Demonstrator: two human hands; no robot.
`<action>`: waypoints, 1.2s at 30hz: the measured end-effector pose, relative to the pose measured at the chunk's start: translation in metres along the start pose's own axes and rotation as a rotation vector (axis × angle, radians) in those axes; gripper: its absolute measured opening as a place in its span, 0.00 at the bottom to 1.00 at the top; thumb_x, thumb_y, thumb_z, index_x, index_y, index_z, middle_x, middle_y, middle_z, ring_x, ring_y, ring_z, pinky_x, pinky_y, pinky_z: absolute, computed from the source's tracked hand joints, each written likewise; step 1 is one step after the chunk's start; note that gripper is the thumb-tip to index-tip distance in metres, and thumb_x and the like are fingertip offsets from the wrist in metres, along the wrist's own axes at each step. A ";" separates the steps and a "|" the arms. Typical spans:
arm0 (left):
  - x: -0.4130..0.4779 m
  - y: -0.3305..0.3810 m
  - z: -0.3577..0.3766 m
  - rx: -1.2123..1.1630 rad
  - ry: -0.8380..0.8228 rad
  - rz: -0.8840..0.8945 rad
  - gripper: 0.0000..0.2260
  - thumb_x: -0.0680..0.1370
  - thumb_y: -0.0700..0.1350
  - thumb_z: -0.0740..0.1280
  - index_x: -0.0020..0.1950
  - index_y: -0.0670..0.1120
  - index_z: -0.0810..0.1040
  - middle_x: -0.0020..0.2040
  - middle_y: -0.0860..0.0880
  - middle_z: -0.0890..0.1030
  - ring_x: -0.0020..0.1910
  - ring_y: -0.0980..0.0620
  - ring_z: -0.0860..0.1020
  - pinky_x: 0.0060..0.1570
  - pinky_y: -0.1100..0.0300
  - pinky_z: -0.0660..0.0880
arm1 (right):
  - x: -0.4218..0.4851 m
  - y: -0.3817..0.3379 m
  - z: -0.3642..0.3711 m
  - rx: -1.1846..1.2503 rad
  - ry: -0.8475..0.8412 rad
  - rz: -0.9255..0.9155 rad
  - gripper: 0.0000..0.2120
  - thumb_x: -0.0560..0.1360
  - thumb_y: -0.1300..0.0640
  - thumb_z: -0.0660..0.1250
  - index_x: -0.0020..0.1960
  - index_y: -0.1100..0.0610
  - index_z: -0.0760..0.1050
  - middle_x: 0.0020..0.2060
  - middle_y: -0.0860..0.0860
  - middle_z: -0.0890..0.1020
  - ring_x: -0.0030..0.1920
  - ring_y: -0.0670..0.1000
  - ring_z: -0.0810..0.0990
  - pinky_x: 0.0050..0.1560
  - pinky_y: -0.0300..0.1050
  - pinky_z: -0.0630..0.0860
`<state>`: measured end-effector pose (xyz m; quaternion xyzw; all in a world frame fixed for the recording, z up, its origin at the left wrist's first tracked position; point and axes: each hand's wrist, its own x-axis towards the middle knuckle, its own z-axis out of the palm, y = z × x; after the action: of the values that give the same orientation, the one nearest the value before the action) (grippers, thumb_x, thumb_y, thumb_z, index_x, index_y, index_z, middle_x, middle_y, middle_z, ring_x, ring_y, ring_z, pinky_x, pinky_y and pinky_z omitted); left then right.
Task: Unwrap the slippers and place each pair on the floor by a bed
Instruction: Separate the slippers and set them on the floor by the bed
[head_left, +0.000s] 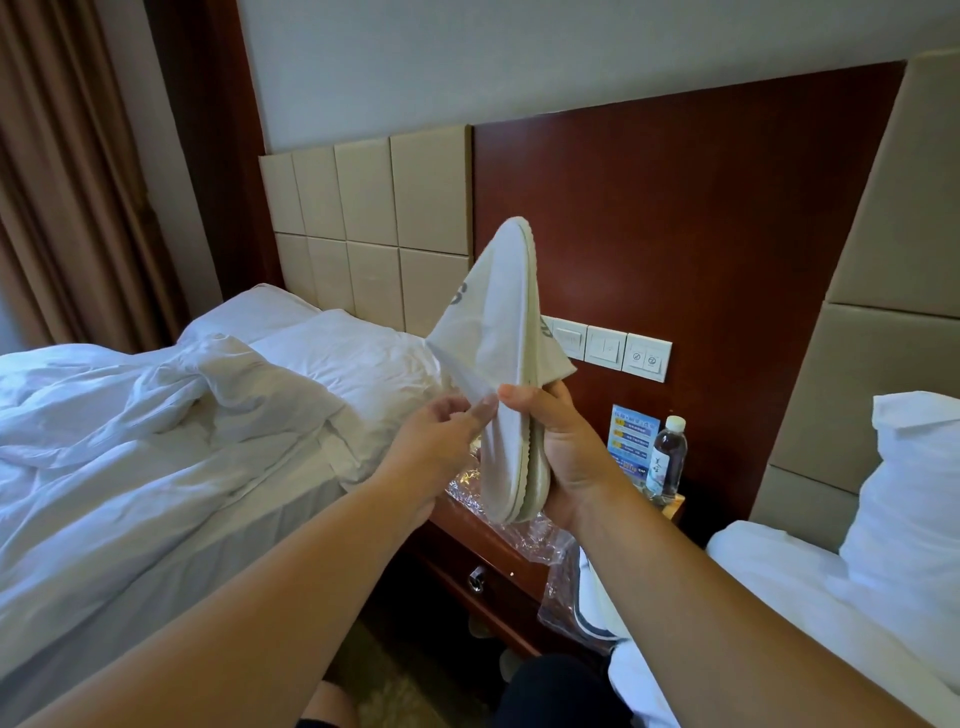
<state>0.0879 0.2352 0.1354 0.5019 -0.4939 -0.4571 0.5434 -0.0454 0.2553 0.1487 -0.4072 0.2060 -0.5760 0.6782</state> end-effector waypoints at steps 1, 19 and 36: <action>-0.002 0.001 -0.001 0.038 0.068 0.008 0.13 0.70 0.58 0.74 0.45 0.52 0.78 0.37 0.55 0.83 0.32 0.59 0.80 0.26 0.66 0.73 | 0.000 0.000 0.000 0.006 -0.007 -0.013 0.29 0.66 0.60 0.75 0.65 0.56 0.71 0.60 0.64 0.79 0.54 0.64 0.81 0.51 0.63 0.79; -0.009 0.051 0.001 0.155 0.133 0.390 0.13 0.73 0.43 0.60 0.53 0.55 0.77 0.47 0.54 0.83 0.47 0.56 0.82 0.45 0.60 0.79 | -0.005 0.014 0.044 0.255 -0.075 0.113 0.30 0.71 0.55 0.72 0.70 0.59 0.70 0.65 0.62 0.77 0.65 0.61 0.76 0.68 0.62 0.69; -0.002 0.065 -0.010 0.526 0.201 0.186 0.07 0.81 0.38 0.58 0.51 0.41 0.75 0.45 0.49 0.75 0.49 0.45 0.76 0.37 0.60 0.70 | -0.004 0.004 0.026 -0.012 -0.083 0.180 0.19 0.80 0.45 0.62 0.63 0.56 0.80 0.57 0.57 0.83 0.56 0.56 0.82 0.64 0.55 0.75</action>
<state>0.0974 0.2434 0.1999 0.6209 -0.5829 -0.2098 0.4803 -0.0251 0.2675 0.1598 -0.4146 0.2167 -0.4943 0.7327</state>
